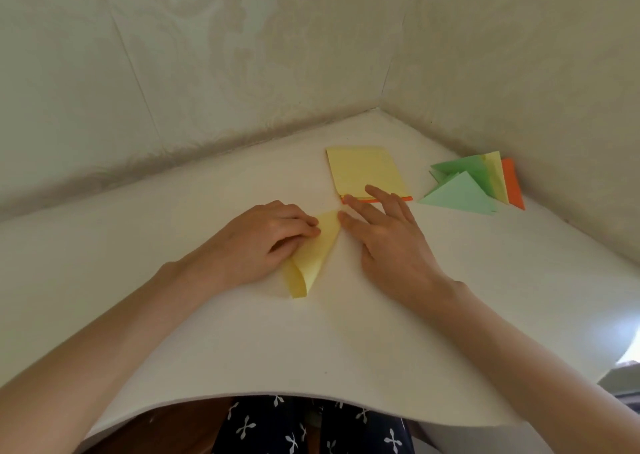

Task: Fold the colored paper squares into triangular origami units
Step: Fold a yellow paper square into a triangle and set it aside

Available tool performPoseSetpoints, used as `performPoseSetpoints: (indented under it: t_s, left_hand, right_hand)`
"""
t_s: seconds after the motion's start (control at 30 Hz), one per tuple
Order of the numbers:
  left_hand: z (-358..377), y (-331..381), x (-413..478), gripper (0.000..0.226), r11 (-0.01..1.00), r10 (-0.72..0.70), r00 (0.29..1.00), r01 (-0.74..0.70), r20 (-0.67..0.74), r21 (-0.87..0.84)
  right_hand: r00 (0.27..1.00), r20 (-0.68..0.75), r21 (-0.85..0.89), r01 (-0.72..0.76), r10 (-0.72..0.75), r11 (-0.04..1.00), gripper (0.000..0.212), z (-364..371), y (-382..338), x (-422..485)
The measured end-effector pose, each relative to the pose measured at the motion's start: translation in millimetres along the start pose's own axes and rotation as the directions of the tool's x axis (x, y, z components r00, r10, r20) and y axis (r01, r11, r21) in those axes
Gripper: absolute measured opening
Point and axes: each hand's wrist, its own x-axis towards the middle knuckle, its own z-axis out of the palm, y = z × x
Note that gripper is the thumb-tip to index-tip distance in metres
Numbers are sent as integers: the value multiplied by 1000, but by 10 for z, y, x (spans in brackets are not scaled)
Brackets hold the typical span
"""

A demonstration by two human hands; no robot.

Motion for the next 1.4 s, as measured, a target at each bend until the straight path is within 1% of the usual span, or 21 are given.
performPoseSetpoints:
  t_s: [0.13, 0.2, 0.47, 0.53, 0.6, 0.67, 0.7, 0.8, 0.9, 0.97, 1.03, 1.1, 1.13, 1.17, 1.2, 1.27, 1.4]
  left_hand:
    - [-6, 22, 4, 45, 1000, -13, 1000, 13, 7, -4]
    - [-12, 29, 12, 46, 1000, -22, 1000, 22, 6, -14]
    - [-22, 60, 5, 49, 998, -53, 999, 53, 4, -38]
    - [-22, 70, 1, 49, 998, -52, 999, 52, -3, -31]
    - [-15, 77, -3, 47, 999, -46, 999, 46, -16, -13]
    - [-10, 92, -8, 47, 999, -48, 999, 49, -20, 9]
    - [-10, 102, -12, 48, 998, -57, 998, 57, -11, 17]
    - [-24, 130, -56, 60, 994, -108, 993, 107, 40, 26]
    - [-10, 164, -138, 69, 987, -121, 992, 116, 45, 116]
    - [16, 181, -189, 70, 974, -136, 991, 133, 4, 185]
    - [18, 199, -206, 61, 970, -117, 990, 131, -79, 206]
    - [-8, 219, -212, 43, 987, -27, 988, 50, -153, 152]
    - [-23, 232, -224, 34, 996, 23, 987, -9, -161, 89]
    - [-37, 253, -246, 29, 999, 48, 989, -49, -141, 2]
    - [-48, 282, -277, 26, 994, 49, 993, -59, -104, -90]
    - [-42, 310, -335, 24, 980, 36, 999, -40, -24, -196]
    - [-27, 261, -357, 25, 957, -12, 999, 27, 52, -287]
  right_hand:
    - [980, -13, 41, 198, -198, 979, 63, -66, -68, -136]
    - [964, 4, 53, 265, -266, 963, 66, -102, -122, -231]
    - [930, 87, 85, 350, -357, 933, 70, -257, -235, -525]
    - [926, 110, 182, 338, -361, 923, 70, -299, -238, -518]
    - [945, 133, 340, 238, -297, 910, 72, -321, -216, -468]
    - [964, 141, 429, 144, -224, 892, 72, -302, -206, -412]
    - [965, 144, 435, 137, -219, 890, 71, -283, -222, -400]
    - [958, 110, 383, 204, -264, 901, 61, -225, -278, -476]
    - [961, 60, 366, 230, -270, 902, 53, -242, -268, -583]
    - [972, 58, 413, 185, -229, 892, 40, -247, -256, -573]
    - [983, 71, 482, 114, -169, 868, 31, -228, -236, -501]
    - [987, 90, 526, 70, -137, 847, 31, -199, -210, -423]
    - [987, 89, 536, 67, -135, 841, 31, -182, -193, -392]
    - [987, 86, 547, 66, -135, 835, 31, -170, -181, -373]
    - [988, 87, 563, 59, -131, 824, 31, -166, -170, -366]
    - [988, 93, 596, 46, -125, 801, 30, -166, -160, -367]
    - [987, 69, 591, 77, -146, 803, 26, -160, -174, -367]
